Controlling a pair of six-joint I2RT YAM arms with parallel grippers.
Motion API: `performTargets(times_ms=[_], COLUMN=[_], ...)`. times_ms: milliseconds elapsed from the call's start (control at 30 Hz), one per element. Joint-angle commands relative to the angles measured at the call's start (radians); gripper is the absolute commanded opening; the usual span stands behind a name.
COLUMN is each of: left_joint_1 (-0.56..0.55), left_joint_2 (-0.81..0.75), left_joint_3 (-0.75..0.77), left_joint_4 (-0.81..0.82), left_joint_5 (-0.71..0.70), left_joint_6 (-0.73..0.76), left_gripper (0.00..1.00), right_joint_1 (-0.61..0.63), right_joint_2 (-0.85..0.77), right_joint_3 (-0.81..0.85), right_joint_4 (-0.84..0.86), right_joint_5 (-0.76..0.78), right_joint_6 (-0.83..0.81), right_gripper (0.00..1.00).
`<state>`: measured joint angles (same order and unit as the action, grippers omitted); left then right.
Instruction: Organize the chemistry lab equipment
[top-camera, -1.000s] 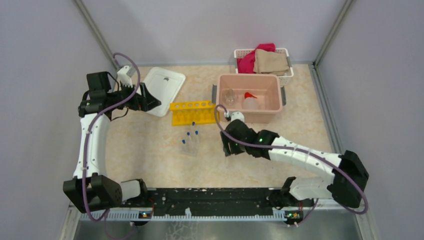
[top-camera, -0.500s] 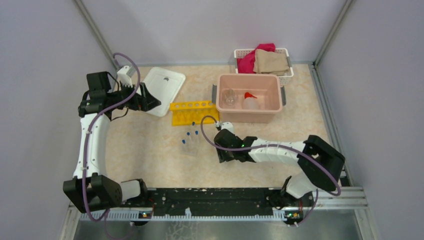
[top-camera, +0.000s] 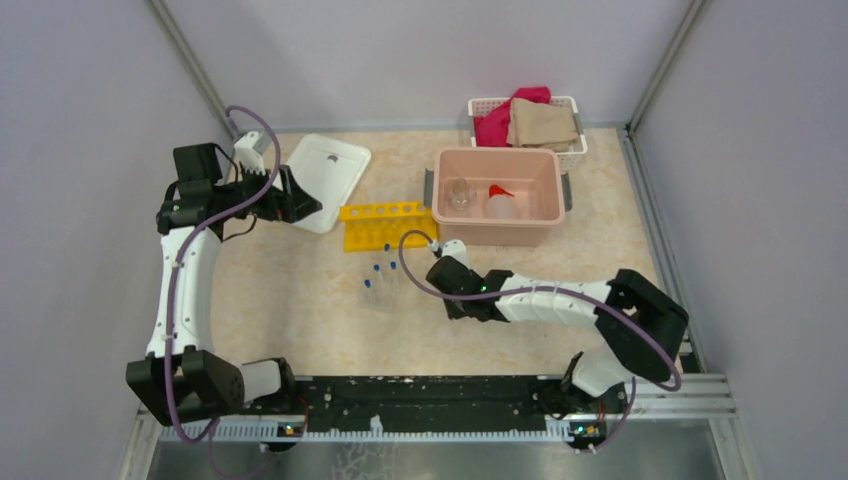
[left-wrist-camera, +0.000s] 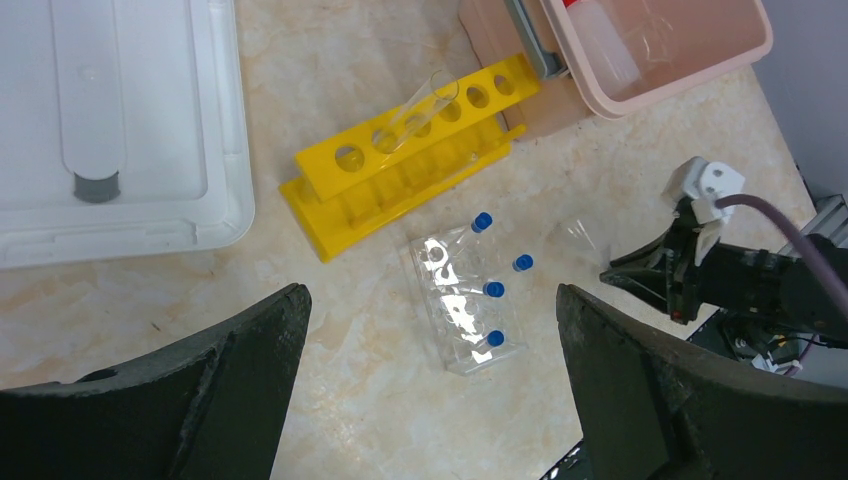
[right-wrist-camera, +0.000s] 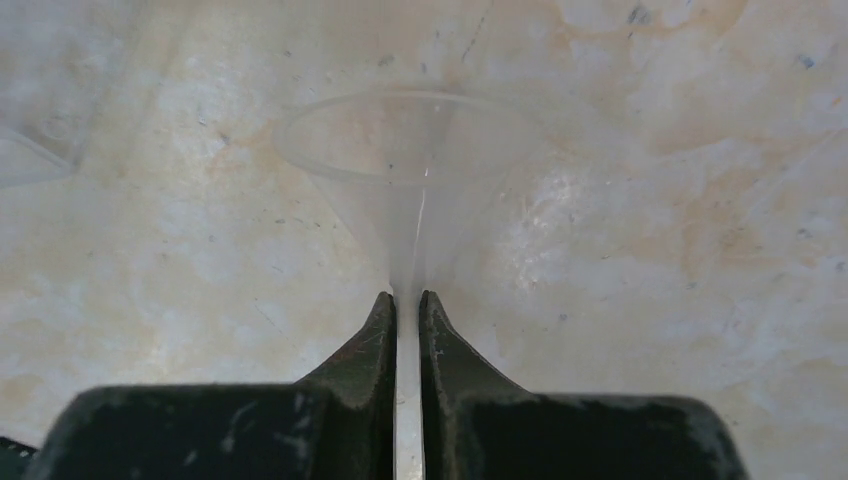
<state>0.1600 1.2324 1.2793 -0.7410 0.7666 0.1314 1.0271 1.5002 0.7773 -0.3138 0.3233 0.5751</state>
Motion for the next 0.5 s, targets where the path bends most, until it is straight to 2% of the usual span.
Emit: performTargets(times_ms=[0, 100, 200, 333, 467], left_joint_1=[0.008, 0.009, 0.008, 0.010, 0.010], left_joint_2=[-0.010, -0.009, -0.004, 0.007, 0.029], left_joint_3=[0.012, 0.010, 0.004, -0.011, -0.042], left_joint_4=[0.002, 0.004, 0.011, 0.025, 0.053], left_joint_5=[0.000, -0.002, 0.000, 0.005, -0.007], left_joint_6=[0.005, 0.008, 0.008, 0.008, 0.023], left_gripper=[0.99, 0.99, 0.99, 0.99, 0.99], right_joint_1=[0.004, -0.016, -0.087, -0.318, -0.501], right_joint_2=[-0.198, -0.321, -0.401, -0.409, -0.304], right_joint_3=[0.126, 0.213, 0.326, 0.452, 0.508], right_joint_4=[-0.097, -0.171, -0.241, -0.285, -0.274], right_joint_5=[0.064, 0.022, -0.029, -0.150, -0.205], right_joint_6=[-0.091, -0.155, -0.198, -0.209, -0.210], right_gripper=[0.00, 0.00, 0.00, 0.00, 0.00])
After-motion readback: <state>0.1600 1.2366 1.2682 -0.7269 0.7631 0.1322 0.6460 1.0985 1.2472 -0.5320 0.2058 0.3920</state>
